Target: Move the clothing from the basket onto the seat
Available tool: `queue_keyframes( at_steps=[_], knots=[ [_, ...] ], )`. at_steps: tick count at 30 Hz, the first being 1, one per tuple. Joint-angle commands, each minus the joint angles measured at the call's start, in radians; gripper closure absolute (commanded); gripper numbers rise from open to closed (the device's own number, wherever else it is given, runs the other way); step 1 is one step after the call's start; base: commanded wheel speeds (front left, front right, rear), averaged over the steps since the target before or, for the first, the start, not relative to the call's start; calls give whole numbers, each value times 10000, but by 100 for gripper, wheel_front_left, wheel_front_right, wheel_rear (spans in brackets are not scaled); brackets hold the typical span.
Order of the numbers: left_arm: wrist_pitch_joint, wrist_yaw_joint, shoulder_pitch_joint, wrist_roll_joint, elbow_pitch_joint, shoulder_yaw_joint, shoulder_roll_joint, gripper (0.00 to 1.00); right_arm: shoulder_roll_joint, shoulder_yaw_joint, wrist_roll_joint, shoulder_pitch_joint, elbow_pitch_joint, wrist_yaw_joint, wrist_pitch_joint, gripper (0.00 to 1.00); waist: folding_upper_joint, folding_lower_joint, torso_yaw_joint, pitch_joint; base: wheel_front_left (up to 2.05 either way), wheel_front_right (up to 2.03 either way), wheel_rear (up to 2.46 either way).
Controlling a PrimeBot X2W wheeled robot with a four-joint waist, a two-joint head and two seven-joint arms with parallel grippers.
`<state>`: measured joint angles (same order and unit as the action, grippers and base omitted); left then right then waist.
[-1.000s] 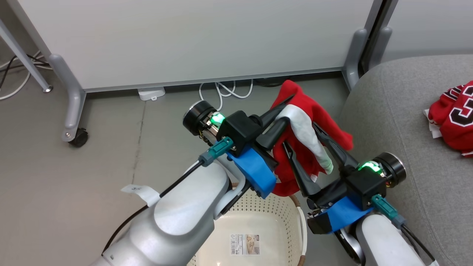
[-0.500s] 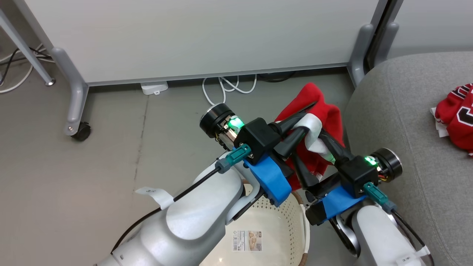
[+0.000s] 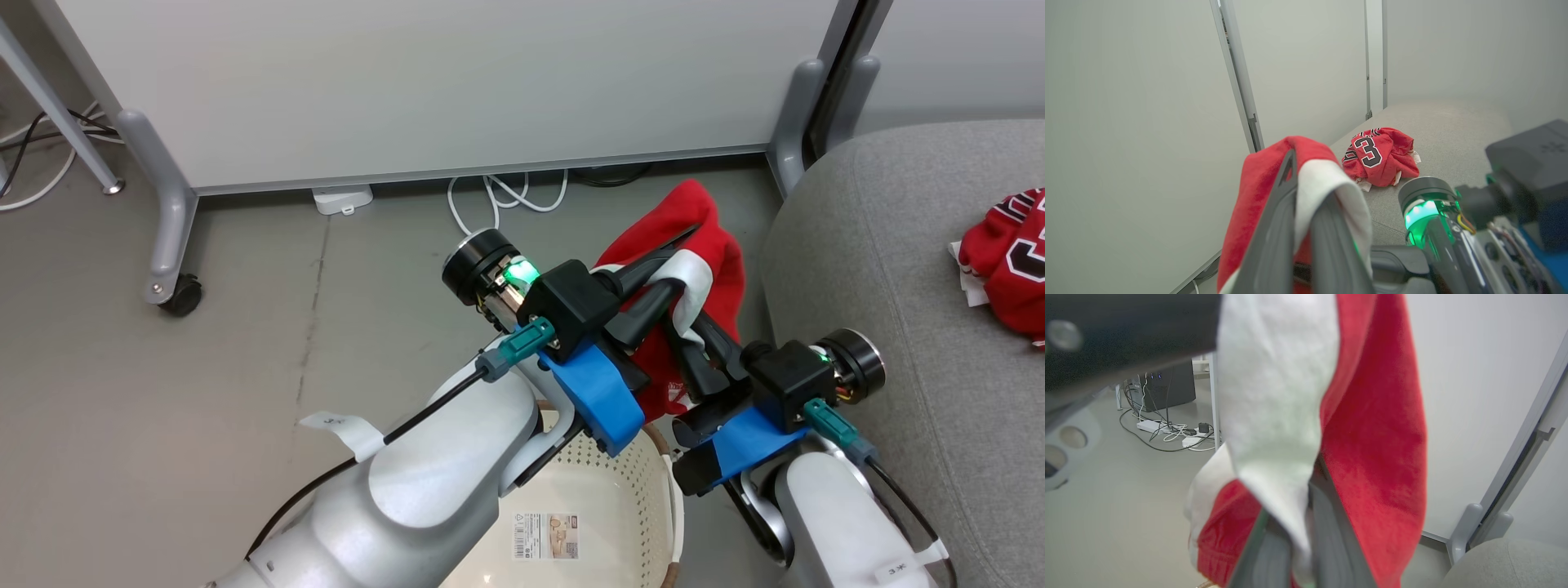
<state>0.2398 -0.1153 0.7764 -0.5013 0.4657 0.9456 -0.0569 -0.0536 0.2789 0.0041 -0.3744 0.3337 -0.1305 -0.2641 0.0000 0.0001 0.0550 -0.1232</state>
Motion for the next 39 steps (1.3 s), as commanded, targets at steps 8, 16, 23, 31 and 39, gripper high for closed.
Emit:
queue_keyframes(
  at_steps=[8,16,23,31,39],
  knots=[
    [84,60,75,-49,120,37,-50,100,39,-2,146,139,-89,-5,-5,100,0,-1,-10,26,0,0,0],
    [99,138,136,-56,210,56,-88,71,38,10,239,183,-180,-3,-5,100,0,-1,-5,32,0,0,0],
    [171,209,129,-4,173,78,-98,0,39,-17,286,138,-266,-5,-5,100,0,-1,8,-26,0,0,0],
    [196,267,-80,-18,314,74,-267,0,35,-445,539,85,-588,-3,-5,100,0,-1,-2,-105,0,0,0],
    [223,369,-198,8,268,40,-410,0,-125,-1052,476,201,-854,-3,-5,100,0,-1,-197,-172,0,0,0]
  ],
)
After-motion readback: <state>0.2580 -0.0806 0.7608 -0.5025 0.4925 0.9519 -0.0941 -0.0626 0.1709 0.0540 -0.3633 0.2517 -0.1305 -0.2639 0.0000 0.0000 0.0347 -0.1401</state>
